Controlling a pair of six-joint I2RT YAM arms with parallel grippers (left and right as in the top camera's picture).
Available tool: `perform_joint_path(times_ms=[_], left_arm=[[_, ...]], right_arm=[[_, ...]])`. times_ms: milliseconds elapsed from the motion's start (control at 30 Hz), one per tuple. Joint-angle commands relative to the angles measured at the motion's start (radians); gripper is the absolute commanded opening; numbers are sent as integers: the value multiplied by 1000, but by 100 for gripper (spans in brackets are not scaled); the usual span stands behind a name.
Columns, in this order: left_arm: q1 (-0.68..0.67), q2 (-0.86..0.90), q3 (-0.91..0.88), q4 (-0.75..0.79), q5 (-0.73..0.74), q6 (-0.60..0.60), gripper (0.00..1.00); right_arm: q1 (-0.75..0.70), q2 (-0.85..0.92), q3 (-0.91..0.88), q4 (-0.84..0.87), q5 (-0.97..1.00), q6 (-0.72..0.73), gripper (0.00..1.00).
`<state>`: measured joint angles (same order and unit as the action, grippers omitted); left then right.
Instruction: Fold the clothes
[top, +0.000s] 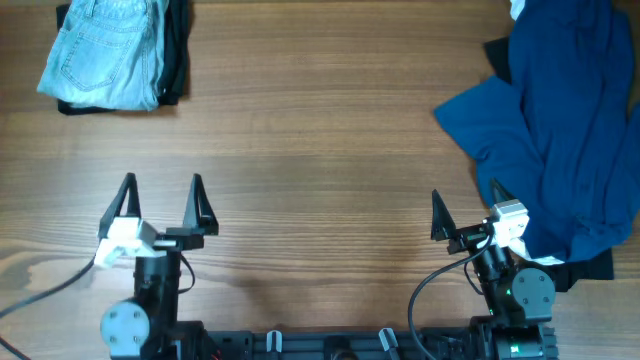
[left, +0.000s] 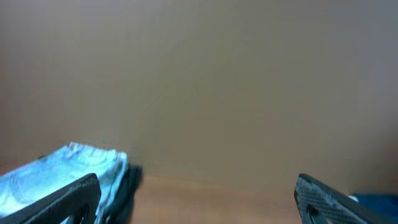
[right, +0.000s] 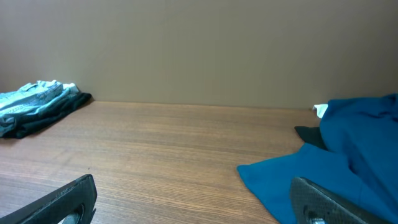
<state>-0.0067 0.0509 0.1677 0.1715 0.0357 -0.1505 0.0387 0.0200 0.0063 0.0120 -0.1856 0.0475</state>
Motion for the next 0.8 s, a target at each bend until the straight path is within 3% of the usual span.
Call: perform_joint_path(times_ms=[0,300,500,767], left_arm=[[-5,-47,-75,71,37,8,100],[-5,-48,-162,48,53,9,100],[-3,-48,-162,-248,53,8,100],[-2,-46,-162,-243,50,9,100]], right_arm=[[3,-8,-1,3,7,5,100],[3,-6,-1,3,7,5,100],[3,-6,-1,3,7,5,100],[3,-6,-1,3,7,5,100]])
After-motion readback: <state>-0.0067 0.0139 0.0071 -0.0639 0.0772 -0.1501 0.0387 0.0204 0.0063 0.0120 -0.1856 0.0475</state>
